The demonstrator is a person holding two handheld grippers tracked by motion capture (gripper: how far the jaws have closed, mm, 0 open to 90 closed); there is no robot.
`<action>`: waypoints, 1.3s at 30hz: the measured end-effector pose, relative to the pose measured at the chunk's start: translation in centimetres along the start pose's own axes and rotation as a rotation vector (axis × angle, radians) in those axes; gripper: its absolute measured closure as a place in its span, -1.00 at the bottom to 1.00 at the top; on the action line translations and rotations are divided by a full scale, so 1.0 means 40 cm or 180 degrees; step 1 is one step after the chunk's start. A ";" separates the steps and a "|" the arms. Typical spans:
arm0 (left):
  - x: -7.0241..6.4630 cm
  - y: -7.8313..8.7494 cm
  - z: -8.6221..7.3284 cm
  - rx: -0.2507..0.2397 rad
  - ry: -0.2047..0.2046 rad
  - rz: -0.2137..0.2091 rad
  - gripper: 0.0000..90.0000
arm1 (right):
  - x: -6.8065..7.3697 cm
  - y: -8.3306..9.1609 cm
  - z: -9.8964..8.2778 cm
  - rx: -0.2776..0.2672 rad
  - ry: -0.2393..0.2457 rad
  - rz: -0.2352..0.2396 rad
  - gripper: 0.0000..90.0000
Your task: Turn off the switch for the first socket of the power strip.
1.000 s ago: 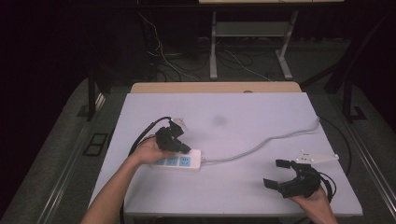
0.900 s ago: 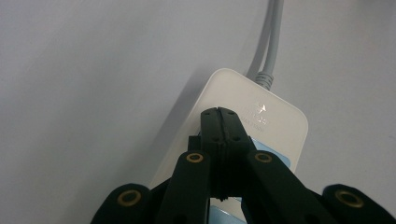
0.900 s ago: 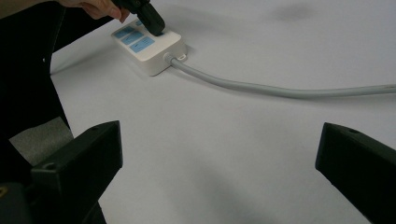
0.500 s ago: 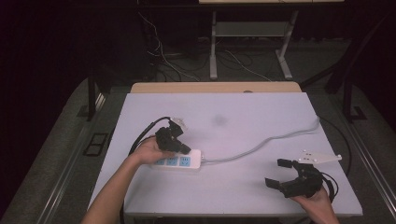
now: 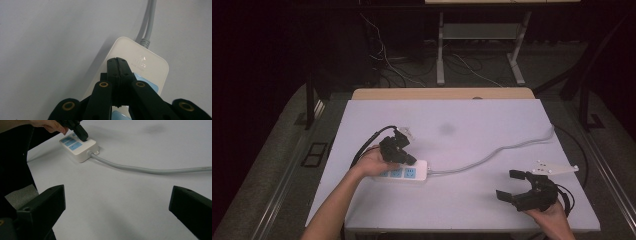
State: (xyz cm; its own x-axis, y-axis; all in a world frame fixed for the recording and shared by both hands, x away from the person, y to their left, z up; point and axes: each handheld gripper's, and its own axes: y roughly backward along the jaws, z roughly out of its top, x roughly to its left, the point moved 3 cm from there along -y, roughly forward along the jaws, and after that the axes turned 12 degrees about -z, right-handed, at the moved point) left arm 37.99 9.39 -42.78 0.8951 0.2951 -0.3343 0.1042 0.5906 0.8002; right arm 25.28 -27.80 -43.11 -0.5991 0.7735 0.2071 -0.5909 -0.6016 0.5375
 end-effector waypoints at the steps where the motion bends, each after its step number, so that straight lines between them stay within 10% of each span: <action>1: -0.004 0.000 0.002 0.0006 -0.0039 0.0020 0.99 | 0.000 0.000 0.000 0.0001 -0.0002 0.0000 -0.99; 7: -0.011 0.020 0.016 -0.0269 -0.0135 0.0101 0.99 | -0.008 0.001 -0.001 -0.0006 -0.0038 -0.0006 -0.99; 39: -0.043 0.169 -0.027 -0.0741 0.0037 0.0314 0.98 | -0.010 0.002 -0.001 -0.0014 -0.0054 -0.0014 -0.99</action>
State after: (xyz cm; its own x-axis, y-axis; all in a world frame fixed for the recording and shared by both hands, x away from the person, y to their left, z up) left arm 36.69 13.67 -37.33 0.8908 0.3676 -0.2670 -0.0872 0.7151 0.6935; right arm 25.45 -28.18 -43.20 -0.5873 0.7793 0.2187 -0.5958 -0.5991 0.5348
